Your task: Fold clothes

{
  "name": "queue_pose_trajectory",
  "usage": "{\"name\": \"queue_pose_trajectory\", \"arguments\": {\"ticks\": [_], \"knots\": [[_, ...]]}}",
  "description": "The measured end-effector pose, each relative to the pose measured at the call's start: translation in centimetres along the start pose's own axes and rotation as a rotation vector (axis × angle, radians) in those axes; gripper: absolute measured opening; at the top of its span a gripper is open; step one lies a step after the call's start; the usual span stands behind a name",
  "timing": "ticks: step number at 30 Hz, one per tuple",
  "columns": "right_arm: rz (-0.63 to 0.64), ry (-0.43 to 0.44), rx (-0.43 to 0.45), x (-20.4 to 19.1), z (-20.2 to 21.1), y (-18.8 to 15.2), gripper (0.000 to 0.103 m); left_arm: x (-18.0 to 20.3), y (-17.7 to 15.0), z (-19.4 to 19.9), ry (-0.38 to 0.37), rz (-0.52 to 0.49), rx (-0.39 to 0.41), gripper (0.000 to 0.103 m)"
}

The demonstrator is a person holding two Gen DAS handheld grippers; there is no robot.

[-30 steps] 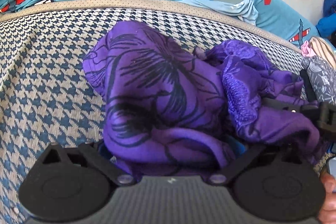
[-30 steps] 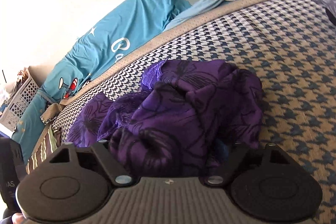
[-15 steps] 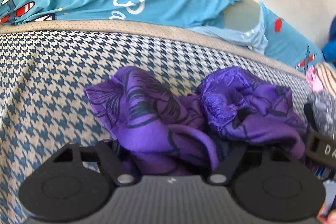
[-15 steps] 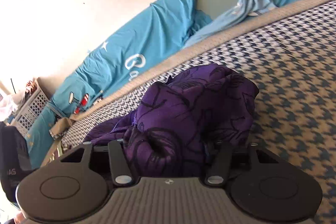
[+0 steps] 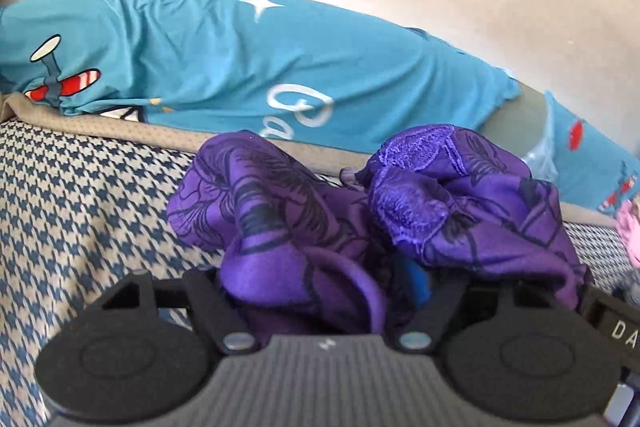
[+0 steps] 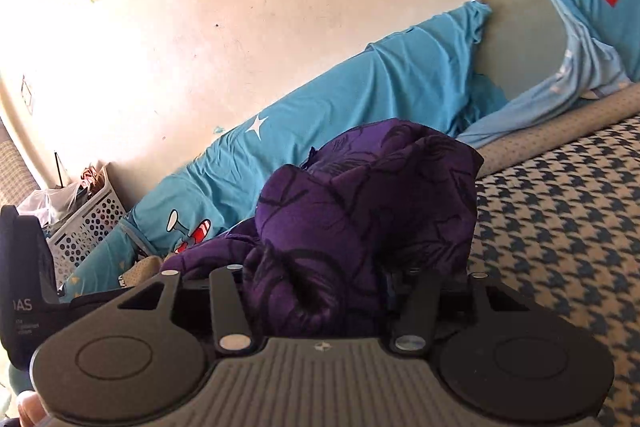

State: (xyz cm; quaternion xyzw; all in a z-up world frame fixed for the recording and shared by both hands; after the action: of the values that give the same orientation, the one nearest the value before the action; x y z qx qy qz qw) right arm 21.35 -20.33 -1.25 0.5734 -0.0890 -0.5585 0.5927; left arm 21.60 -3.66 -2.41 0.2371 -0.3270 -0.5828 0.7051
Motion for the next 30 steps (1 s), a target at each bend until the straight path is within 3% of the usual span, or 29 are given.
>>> {"name": "queue_pose_trajectory", "arguments": {"ticks": [6,11,15,20,24,30], "knots": [[-0.017,-0.086,-0.08,2.3,-2.0,-1.8,0.067,-2.2,-1.0,-2.3,0.084,0.028,-0.07,0.084],[0.056,-0.088,-0.076,2.2,0.3,-1.5,0.077,-1.9,-0.6,-0.5,0.086,0.039,-0.024,0.093],[0.171,-0.095,-0.084,1.0,2.7,-1.4,0.088,-0.8,0.6,2.0,0.099,0.015,0.063,0.1],[0.272,-0.162,-0.17,1.7,4.2,-3.4,0.088,1.4,0.5,3.7,0.087,-0.061,0.105,0.103],[0.275,-0.149,-0.206,2.2,5.4,-4.8,0.088,2.7,-0.5,3.9,0.102,-0.112,0.101,0.103],[0.294,-0.145,-0.252,2.4,6.2,-5.7,0.088,5.1,-1.3,5.0,0.131,-0.226,0.158,0.103]]}}
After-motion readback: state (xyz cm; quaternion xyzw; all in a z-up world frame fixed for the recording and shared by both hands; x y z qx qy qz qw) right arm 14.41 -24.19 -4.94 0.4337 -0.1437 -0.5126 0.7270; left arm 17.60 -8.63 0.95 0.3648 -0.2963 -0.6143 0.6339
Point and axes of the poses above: each gripper's, at about its wrist camera, not at the fingertips, and z roughly against the way its jaws point, x to its right, y to its top, the point moved 10 cm from there along -z, roughly the way its jaws point, and after that the axes turned 4 degrees about y, right-handed, at the moved point
